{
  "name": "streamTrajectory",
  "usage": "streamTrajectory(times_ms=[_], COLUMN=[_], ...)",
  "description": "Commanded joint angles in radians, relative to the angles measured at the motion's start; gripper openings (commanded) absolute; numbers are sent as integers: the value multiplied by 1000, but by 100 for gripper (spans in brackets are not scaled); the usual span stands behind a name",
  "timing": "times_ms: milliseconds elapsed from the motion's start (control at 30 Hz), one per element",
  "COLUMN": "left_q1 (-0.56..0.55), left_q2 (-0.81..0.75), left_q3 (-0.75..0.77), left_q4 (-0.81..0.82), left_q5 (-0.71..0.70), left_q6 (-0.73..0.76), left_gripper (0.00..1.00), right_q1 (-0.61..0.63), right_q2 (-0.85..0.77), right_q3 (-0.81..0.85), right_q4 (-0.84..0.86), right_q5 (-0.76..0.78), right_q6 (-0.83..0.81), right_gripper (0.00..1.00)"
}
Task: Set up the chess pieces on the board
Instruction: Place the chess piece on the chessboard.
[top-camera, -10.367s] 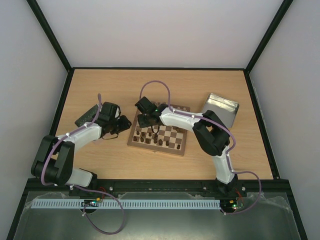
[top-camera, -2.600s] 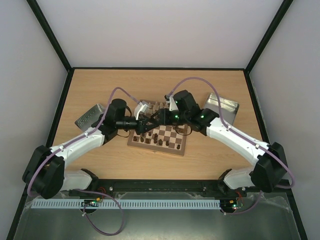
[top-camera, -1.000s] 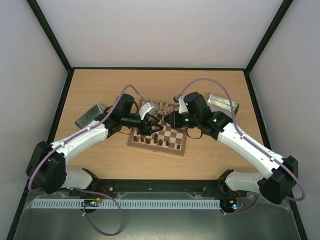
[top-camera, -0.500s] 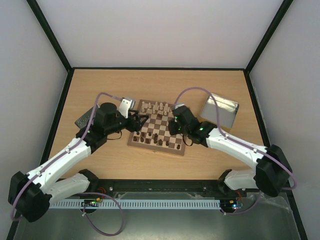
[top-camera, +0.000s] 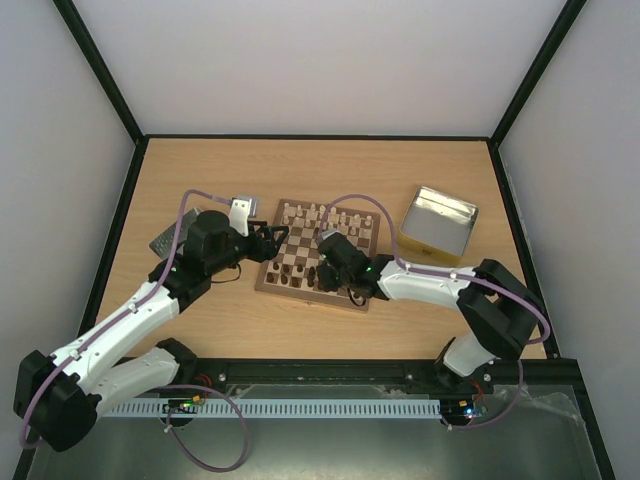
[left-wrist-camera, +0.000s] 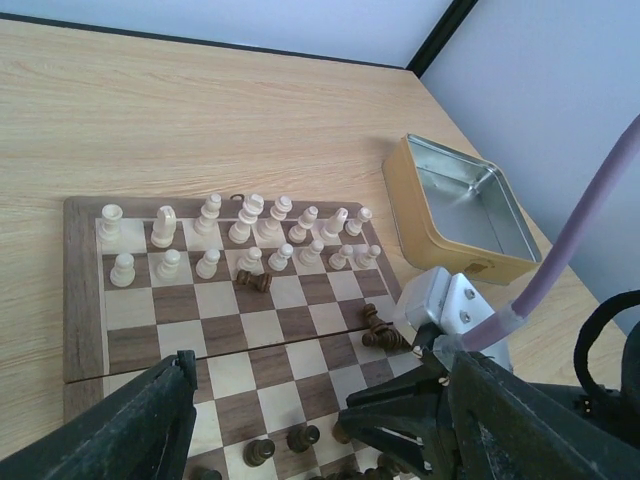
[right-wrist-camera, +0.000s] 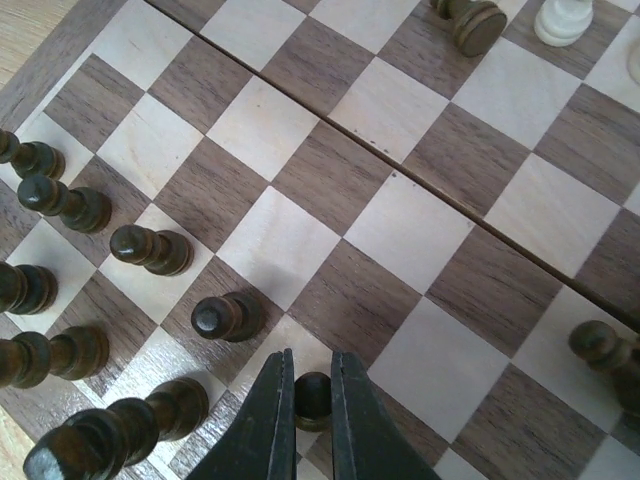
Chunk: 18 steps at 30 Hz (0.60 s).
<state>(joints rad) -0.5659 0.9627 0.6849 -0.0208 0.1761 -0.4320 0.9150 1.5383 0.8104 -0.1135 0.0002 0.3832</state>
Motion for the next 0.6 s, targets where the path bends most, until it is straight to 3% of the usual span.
streamTrajectory(times_ms=[0,300,567], left_q1=[4,4,6], left_q2=[-7,-1,5], left_q3=[-15,-21,-21], left_q4=[19,22,24], left_q5=[-12,-13,-7], left_q6=[-10,-1,3], left_gripper=[71,72,72], right_q1=[7,7,7], right_q2=[23,44,19], right_q3=[4,10,17], right_q4=[52,54,23], right_q5=[-7,-3,7], right_q6=[-9,-15,-13], right_gripper=[3,5,17])
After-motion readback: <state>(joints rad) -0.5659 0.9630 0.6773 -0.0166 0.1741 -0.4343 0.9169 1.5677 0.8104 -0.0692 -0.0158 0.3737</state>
